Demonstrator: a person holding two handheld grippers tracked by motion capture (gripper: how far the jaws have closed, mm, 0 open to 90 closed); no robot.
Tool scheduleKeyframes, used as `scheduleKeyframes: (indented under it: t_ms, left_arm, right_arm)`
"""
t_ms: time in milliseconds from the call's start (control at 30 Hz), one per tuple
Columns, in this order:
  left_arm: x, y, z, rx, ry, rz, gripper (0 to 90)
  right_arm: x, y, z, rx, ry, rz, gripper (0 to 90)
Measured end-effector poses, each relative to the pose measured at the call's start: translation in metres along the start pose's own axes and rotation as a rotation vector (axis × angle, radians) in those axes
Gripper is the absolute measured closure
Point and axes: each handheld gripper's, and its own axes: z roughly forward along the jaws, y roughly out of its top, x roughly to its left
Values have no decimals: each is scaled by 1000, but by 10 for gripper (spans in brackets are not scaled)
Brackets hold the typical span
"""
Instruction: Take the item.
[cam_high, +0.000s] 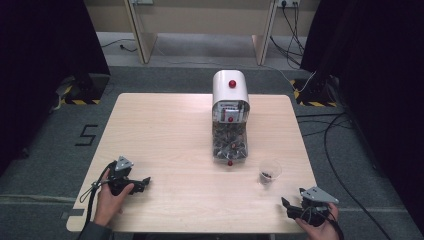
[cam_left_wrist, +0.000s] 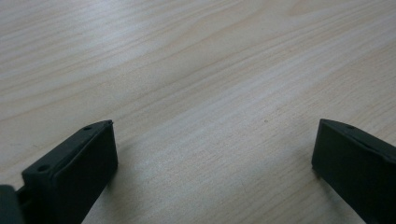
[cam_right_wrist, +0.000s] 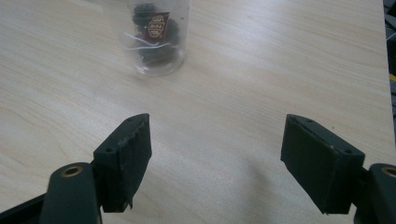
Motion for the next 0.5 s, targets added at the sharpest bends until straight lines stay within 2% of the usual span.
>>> scheduleKeyframes:
  t_ms: [133,333,500]
  left_arm:
    - [0,0,0,0,0,0,0]
    - [0,0,0,0,0,0,0]
    - [0,0,0,-1,0,-1,0]
  right_arm:
    - [2,-3,-1,-5,8,-1,246]
    - [3,-8,-2,-8,-7,12,208]
    - [6,-15,1,28,0,-4,187]
